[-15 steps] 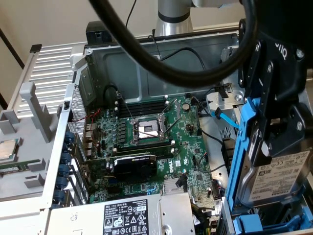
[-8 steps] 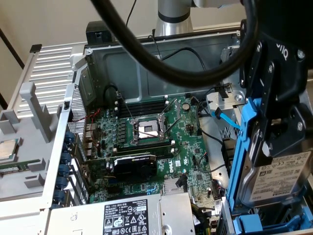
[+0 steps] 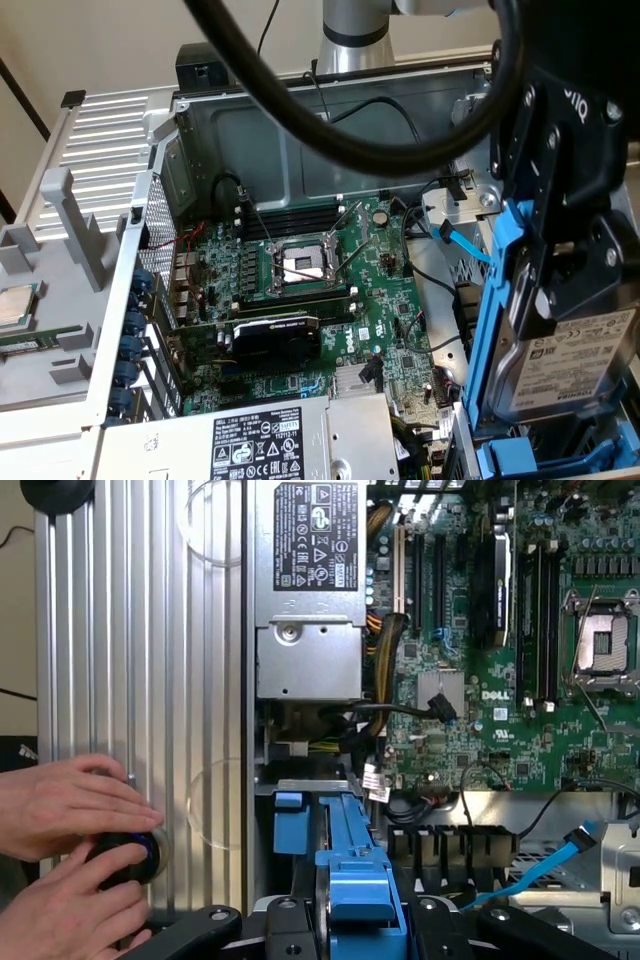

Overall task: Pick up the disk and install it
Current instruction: 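Insert the disk into the insertion slot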

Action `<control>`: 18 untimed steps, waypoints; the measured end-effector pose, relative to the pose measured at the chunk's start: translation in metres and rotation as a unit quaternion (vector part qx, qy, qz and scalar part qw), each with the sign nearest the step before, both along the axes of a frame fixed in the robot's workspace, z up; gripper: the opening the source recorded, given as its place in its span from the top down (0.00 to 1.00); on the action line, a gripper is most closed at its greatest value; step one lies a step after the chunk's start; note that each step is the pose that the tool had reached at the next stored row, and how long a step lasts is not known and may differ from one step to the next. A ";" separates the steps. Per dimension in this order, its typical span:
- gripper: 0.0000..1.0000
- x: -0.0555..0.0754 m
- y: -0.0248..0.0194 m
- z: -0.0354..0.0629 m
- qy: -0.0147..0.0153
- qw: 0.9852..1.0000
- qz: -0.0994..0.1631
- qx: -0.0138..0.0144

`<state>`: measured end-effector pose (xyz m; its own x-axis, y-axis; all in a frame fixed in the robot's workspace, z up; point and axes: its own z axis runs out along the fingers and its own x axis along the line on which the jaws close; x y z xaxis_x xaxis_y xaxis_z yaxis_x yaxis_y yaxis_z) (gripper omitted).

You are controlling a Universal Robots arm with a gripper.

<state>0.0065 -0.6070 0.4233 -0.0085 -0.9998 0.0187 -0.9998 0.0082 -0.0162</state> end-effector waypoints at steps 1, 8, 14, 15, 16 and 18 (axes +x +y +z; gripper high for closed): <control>0.63 0.000 0.0002 0.0000 0.000 1.000 0.000 0.000; 0.63 -0.003 0.0004 -0.0001 0.000 1.000 0.000 0.000; 0.63 -0.003 0.0004 -0.0001 0.000 1.000 0.000 0.000; 0.63 -0.003 0.0003 -0.0001 0.000 1.000 0.000 0.000; 0.63 -0.003 0.0003 -0.0001 0.000 1.000 0.000 0.000; 0.63 -0.002 0.0003 -0.0002 0.000 1.000 0.000 0.000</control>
